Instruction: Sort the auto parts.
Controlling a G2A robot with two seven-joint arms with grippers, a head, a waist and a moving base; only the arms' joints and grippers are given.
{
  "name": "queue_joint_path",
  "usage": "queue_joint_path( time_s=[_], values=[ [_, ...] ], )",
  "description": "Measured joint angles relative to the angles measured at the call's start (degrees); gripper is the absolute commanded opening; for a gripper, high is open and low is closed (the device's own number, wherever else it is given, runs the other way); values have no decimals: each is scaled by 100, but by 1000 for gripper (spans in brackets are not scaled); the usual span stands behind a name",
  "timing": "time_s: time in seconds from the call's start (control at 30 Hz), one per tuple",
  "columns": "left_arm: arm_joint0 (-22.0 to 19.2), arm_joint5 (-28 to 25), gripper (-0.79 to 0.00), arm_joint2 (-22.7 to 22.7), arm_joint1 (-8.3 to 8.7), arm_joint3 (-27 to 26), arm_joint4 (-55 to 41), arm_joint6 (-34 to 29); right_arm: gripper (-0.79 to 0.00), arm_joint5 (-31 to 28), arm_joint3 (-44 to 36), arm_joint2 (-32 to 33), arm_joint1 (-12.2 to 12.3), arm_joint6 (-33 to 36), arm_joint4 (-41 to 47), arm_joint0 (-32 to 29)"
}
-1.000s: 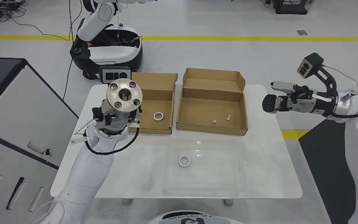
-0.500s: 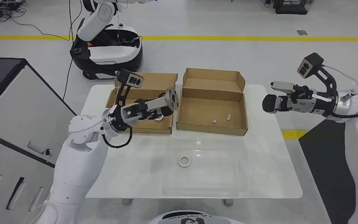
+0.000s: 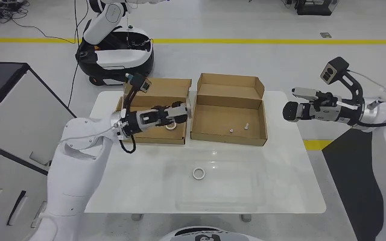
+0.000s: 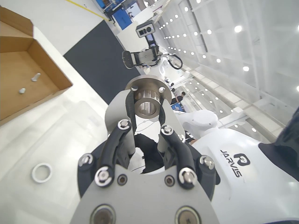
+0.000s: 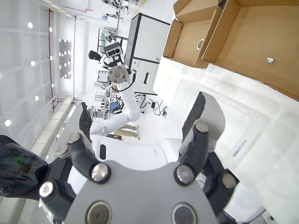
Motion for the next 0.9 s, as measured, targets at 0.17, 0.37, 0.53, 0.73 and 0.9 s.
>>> queue_joint_path(
  time_s=[0.17,0.37,0.53,0.73,0.9],
  values=[
    [-351,502,-785,83,108,64,1493,-350,0,0,0,0,0,0,0,0],
    [-468,803,-785,154,191,146,2582,-449,0,0,0,0,0,0,0,0],
    [-426,951,-785,223,212,164,2817,-333,0,0,0,0,0,0,0,0],
    [-427,944,-785,222,211,163,2813,-335,0,0,0,0,0,0,0,0],
    [-483,1359,-785,322,234,284,3383,-138,0,0,0,0,0,0,0,0]
  ],
)
